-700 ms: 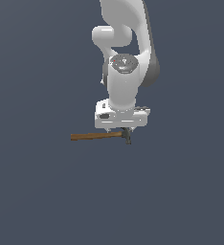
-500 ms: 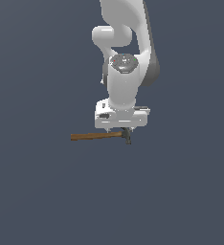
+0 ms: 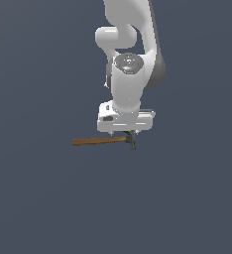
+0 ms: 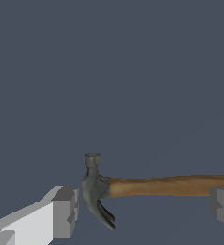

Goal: Pick up the object and move it to a goal position.

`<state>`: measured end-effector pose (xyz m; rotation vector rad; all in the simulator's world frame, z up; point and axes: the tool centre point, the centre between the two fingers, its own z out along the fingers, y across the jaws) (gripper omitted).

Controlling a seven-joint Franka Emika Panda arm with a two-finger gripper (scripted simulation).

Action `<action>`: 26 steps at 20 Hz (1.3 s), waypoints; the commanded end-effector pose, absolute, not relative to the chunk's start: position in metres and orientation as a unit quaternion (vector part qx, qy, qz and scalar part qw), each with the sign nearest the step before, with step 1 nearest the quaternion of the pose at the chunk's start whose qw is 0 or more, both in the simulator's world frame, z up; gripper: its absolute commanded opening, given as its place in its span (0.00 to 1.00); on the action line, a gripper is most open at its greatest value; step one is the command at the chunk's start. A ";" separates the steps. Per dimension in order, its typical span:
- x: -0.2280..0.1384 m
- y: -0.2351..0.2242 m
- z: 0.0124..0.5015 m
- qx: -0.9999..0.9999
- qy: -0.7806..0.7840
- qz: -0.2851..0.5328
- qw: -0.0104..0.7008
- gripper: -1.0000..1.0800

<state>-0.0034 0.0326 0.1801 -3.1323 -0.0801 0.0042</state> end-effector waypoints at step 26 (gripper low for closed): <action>-0.024 -0.002 0.143 -0.973 -0.232 0.003 -0.003 0.96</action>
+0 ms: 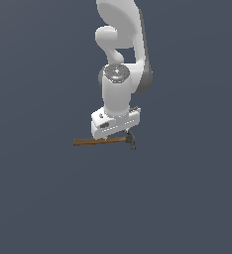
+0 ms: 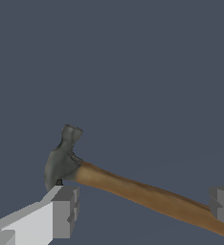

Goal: Pick up the object and move it to a goal position.

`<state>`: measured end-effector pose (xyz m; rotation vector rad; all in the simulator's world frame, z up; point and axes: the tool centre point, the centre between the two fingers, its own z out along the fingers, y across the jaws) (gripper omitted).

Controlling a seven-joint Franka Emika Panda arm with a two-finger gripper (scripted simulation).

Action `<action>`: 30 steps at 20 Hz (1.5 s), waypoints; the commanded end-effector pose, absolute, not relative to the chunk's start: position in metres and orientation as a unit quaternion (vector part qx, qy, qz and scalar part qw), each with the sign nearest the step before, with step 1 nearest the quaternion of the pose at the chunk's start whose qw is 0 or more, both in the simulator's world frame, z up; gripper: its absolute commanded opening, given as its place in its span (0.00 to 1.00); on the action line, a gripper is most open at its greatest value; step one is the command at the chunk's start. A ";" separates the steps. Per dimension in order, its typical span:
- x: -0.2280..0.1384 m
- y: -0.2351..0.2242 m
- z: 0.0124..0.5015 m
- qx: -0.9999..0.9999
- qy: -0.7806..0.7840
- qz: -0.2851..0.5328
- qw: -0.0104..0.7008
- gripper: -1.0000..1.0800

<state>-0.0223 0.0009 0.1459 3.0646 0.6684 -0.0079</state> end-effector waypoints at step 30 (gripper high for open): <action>-0.073 -0.047 0.085 0.821 0.571 -0.003 0.003 0.96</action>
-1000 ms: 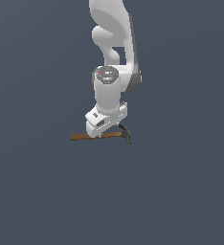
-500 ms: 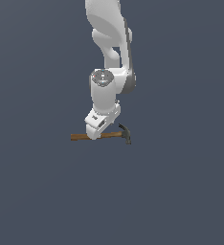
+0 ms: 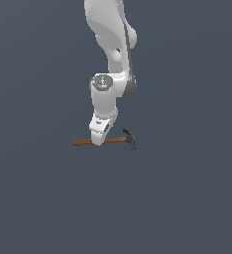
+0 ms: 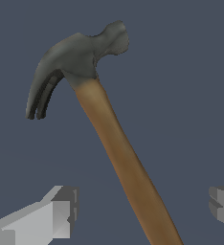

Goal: Pick up the object and move it to a goal position.

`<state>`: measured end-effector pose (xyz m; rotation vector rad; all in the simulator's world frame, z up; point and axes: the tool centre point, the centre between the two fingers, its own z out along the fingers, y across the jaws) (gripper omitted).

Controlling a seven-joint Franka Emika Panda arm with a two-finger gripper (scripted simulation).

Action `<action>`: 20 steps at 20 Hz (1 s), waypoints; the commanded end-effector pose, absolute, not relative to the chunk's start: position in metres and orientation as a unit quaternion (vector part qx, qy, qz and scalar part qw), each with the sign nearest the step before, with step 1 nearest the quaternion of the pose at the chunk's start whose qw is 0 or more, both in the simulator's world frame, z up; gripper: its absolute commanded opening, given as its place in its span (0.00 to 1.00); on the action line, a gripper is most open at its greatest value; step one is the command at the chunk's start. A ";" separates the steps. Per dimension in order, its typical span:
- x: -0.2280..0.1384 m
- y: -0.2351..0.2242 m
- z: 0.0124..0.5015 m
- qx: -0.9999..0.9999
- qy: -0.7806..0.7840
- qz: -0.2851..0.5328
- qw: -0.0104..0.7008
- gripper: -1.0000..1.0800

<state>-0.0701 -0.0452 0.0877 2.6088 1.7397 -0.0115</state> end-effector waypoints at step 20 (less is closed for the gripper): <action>-0.094 -0.058 0.067 0.733 0.680 0.000 0.000 0.96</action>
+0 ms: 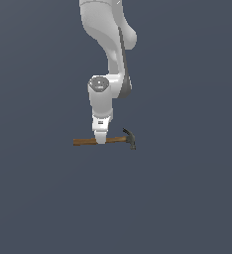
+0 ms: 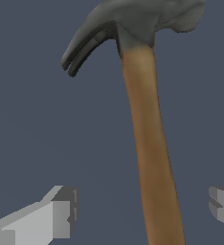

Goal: Pick up the object and move it to a goal position.

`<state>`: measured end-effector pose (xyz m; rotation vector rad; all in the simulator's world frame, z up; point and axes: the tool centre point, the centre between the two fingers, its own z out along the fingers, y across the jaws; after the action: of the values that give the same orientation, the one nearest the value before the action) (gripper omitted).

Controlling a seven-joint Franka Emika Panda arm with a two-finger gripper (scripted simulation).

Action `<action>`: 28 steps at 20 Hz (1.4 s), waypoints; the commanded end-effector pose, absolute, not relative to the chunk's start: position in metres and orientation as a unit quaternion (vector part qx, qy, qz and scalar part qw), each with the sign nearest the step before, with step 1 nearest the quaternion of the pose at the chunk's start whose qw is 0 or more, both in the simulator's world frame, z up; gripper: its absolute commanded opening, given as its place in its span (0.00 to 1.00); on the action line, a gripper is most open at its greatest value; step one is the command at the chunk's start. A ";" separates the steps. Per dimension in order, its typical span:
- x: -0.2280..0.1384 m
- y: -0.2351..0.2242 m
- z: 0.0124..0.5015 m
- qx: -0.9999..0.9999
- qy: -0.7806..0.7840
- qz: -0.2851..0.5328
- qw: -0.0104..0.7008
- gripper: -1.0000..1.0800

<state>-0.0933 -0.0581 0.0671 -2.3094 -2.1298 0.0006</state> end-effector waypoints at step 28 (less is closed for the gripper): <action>-0.094 -0.058 0.016 -0.732 -0.681 0.000 0.000 0.00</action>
<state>-0.0915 -0.0572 0.0193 -2.3025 -2.1454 -0.0068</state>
